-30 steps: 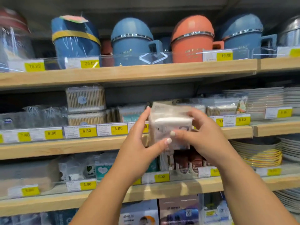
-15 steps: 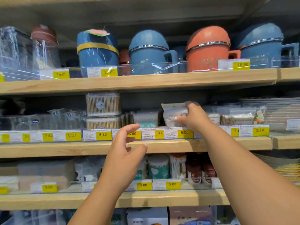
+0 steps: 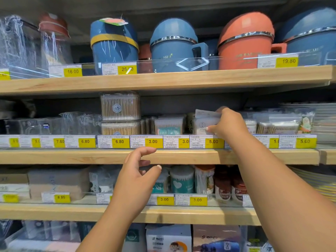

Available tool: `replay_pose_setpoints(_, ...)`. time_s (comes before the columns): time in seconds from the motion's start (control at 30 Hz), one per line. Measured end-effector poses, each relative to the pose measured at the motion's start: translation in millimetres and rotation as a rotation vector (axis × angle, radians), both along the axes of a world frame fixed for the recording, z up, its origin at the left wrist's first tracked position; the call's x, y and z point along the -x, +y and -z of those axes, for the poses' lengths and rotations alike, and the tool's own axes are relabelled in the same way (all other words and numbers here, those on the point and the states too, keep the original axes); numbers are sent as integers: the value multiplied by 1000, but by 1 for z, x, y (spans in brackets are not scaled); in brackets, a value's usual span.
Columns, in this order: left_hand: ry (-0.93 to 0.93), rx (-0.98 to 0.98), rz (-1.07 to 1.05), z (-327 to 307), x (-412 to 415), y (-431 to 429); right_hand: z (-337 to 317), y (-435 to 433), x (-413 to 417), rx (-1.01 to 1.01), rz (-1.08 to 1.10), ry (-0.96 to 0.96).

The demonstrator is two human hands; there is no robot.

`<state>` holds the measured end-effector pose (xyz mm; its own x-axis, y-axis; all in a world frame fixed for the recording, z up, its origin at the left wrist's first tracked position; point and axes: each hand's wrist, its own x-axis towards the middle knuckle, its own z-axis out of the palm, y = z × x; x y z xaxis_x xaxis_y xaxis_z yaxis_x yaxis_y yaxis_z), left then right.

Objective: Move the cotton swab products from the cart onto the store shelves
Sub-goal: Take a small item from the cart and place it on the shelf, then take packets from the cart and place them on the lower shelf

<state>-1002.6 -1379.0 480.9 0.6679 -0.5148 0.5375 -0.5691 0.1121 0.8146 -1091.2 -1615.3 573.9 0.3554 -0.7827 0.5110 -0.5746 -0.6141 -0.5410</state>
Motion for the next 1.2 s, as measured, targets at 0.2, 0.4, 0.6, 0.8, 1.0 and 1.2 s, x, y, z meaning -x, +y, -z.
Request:
replay_pose_setpoints(0.2, 1, 0, -26, 12, -7, -1, 7, 2, 2, 30, -43, -110)
replay_pose_setpoints(0.4, 47, 29, -69, 25, -20, 9, 40, 62, -21, 516, -277, -409)
replay_pose_setpoints(0.6, 130, 71, -236, 58, -52, 48, 119, 125, -76, 386, -703, -340)
replay_pose_setpoints(0.8, 285, -23, -510, 126, -80, 123, 215, 187, -134, 157, -1003, -109)
replay_pose_setpoints(1.0, 581, -142, -815, 240, -100, 231, 323, 266, -181, -263, -1211, 272)
replay_pose_setpoints(1.2, 903, -305, -978, 383, -89, 340, 466, 370, -191, -587, -1361, 722)
